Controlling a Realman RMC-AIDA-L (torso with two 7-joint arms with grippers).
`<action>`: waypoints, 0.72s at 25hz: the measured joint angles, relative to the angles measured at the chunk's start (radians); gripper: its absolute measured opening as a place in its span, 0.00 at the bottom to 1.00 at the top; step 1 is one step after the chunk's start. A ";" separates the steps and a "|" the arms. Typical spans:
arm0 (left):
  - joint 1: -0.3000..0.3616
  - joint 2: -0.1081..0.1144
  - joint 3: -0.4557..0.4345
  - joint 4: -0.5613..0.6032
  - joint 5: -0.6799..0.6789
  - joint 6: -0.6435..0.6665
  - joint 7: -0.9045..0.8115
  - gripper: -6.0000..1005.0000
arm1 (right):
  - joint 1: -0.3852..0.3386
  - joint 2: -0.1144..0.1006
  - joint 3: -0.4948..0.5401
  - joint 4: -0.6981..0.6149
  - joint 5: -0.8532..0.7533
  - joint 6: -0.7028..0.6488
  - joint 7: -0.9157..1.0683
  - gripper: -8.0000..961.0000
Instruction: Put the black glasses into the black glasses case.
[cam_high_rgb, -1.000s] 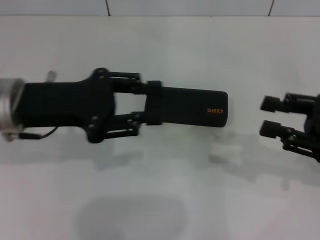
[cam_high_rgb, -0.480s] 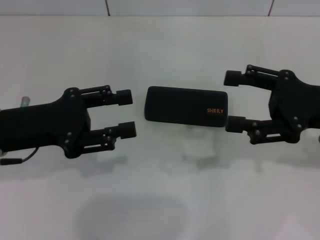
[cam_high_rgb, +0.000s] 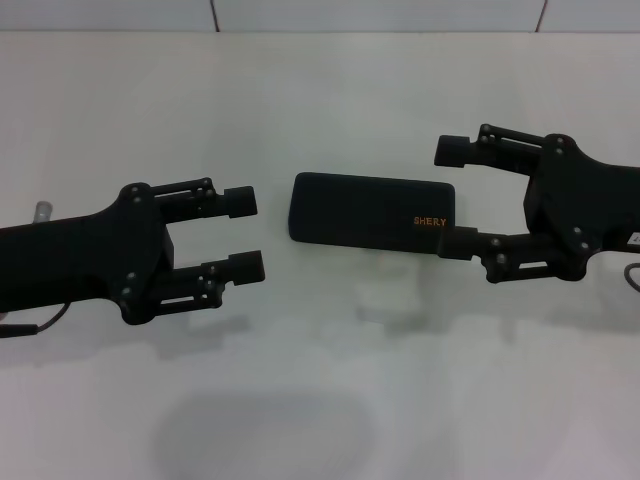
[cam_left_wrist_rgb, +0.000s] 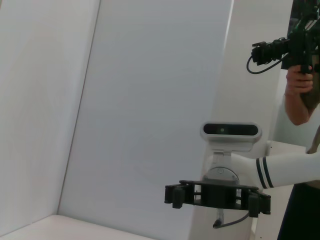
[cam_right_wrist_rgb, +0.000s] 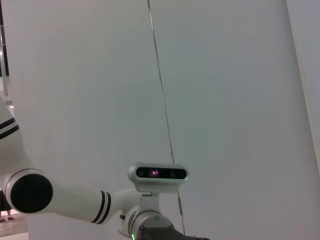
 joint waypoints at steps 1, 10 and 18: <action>0.000 0.000 0.000 0.000 0.000 0.000 0.000 0.67 | -0.003 0.000 -0.001 0.000 0.000 0.000 0.000 0.93; -0.006 -0.002 0.000 -0.021 0.000 -0.003 0.017 0.67 | -0.004 0.000 -0.004 0.016 0.000 0.001 0.000 0.93; -0.011 0.001 0.000 -0.062 -0.003 -0.005 0.050 0.67 | -0.012 0.000 -0.004 0.022 0.000 0.000 0.000 0.93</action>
